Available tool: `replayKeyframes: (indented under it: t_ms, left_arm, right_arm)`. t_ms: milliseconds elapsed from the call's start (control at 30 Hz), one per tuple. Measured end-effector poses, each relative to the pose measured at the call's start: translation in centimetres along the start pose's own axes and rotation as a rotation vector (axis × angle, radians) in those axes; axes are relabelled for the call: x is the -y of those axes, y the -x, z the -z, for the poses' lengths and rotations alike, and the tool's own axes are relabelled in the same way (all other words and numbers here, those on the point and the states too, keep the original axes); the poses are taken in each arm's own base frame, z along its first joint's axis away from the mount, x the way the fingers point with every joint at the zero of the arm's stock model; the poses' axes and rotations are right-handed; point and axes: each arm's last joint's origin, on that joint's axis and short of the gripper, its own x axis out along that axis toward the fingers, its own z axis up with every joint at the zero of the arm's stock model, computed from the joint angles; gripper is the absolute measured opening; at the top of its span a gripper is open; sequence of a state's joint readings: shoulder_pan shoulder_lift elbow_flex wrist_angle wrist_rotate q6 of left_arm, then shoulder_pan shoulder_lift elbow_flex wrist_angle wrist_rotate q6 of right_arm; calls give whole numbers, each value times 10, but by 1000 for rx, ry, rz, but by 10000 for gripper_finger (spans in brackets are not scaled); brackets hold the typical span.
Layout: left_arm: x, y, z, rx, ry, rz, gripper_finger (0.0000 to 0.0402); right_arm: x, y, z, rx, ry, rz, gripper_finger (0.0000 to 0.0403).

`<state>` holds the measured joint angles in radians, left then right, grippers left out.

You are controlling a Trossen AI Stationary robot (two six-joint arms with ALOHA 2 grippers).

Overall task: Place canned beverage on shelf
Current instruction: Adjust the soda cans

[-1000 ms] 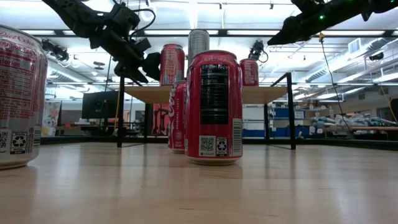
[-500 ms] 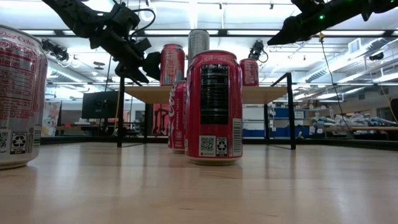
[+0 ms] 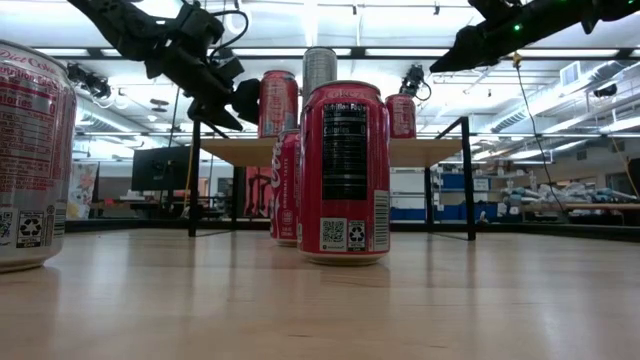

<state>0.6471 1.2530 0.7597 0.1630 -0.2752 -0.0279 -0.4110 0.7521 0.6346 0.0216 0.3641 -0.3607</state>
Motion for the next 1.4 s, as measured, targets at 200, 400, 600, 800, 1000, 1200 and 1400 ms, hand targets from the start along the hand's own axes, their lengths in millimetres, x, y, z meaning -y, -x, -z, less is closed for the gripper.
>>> replayKeyframes:
  t_ms: [200, 400, 600, 800, 1000, 1200, 1400]
  left_arm:
    - [8, -3, 0, 17, 1, 25, 384]
    - [9, -3, 1, 15, -28, -26, 384]
    - [7, 2, -3, 28, -58, -41, 384]
    - [5, 8, -7, 48, -61, -47, 384]
    - [7, 5, -3, 26, -32, -31, 384]
    - [11, 6, -4, 42, -20, -25, 384]
    - [20, 9, -7, 73, -20, -18, 384]
  right_arm:
    - [-1, 0, 0, 2, 1, -6, 347]
    - [-4, 1, -1, 7, 9, -16, 347]
    - [-4, 1, -1, 7, 11, -15, 347]
    - [-4, 1, -2, 10, 10, -12, 347]
    - [-3, 1, -2, 13, 9, -12, 347]
    - [-3, 1, -2, 12, 9, -12, 347]
    - [-3, 1, -2, 13, 9, -12, 347]
